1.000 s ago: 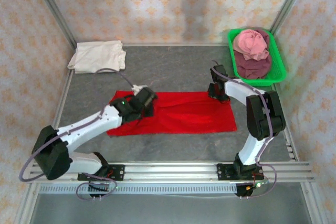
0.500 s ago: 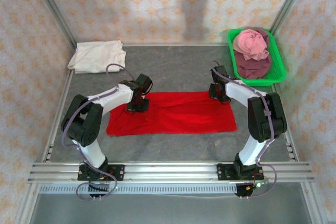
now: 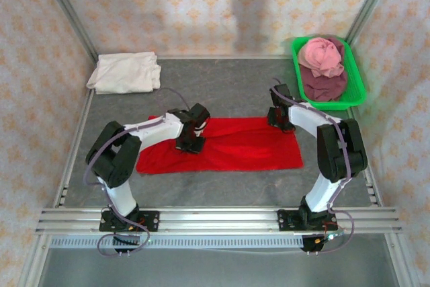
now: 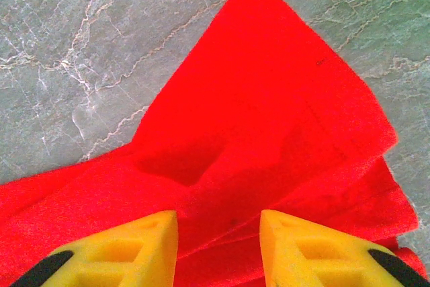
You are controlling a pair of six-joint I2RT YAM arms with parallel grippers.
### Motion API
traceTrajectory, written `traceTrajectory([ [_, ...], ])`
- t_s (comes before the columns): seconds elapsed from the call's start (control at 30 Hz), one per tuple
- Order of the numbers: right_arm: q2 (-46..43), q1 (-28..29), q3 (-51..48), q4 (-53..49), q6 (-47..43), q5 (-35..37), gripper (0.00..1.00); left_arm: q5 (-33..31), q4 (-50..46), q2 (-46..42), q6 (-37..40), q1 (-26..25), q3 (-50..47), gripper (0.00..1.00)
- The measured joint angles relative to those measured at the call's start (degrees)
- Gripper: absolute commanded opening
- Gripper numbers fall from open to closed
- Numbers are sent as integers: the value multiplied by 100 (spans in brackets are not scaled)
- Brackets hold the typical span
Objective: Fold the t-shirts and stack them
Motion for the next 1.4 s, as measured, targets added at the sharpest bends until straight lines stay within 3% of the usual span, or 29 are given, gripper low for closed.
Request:
traceTrajectory([
  [0.4,0,-7,0,-2,-24,111,38,761,474,-229,-1150,-601,-568,0],
  [0.67,0,-7,0,-2,-24,111,38,291,542,-621,-1456,-564,-96,0],
  [0.9,-149,7,0,-7,-85,109,37,-251,579,-1193,-1563,481,-125,1],
  [1.07,-391,24,2,-96,-190,179,37,-603,634,-835,-1556,1182,-450,0],
  [1.4,-424,-247,0,-175,-55,216,41,-544,1082,-184,-1541,1919,-629,0],
])
